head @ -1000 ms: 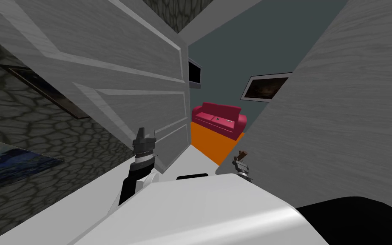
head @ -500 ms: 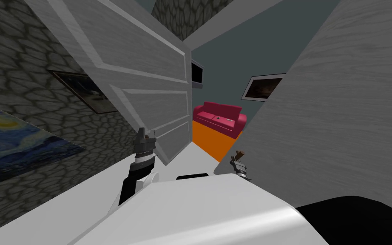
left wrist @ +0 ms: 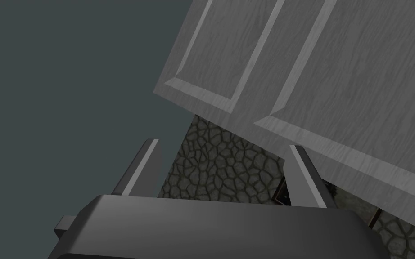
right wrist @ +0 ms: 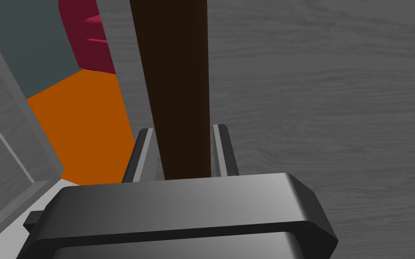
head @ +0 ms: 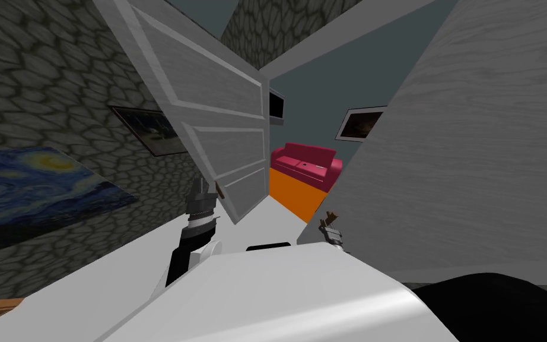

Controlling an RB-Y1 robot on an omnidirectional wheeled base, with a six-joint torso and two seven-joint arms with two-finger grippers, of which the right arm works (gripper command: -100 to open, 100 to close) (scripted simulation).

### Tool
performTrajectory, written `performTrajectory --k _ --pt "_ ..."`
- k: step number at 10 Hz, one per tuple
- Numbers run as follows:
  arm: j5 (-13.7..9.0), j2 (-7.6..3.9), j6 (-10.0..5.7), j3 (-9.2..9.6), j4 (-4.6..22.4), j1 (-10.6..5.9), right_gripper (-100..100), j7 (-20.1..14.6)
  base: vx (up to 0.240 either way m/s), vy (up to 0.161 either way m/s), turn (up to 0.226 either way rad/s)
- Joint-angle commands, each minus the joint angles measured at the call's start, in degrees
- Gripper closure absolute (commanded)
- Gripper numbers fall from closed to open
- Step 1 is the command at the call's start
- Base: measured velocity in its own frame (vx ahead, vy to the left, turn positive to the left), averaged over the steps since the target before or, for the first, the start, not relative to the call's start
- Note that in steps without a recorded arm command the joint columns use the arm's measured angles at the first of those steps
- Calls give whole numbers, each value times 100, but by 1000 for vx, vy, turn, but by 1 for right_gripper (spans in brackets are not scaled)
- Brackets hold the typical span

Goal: Pull the door open

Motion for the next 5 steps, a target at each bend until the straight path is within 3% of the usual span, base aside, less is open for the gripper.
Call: performTrajectory --k 1,5 --pt "79 -59 -70 121 -79 45 100 -39 -232 -49 77" --pt "320 -210 -282 478 -199 141 100 -162 -240 -38 62"
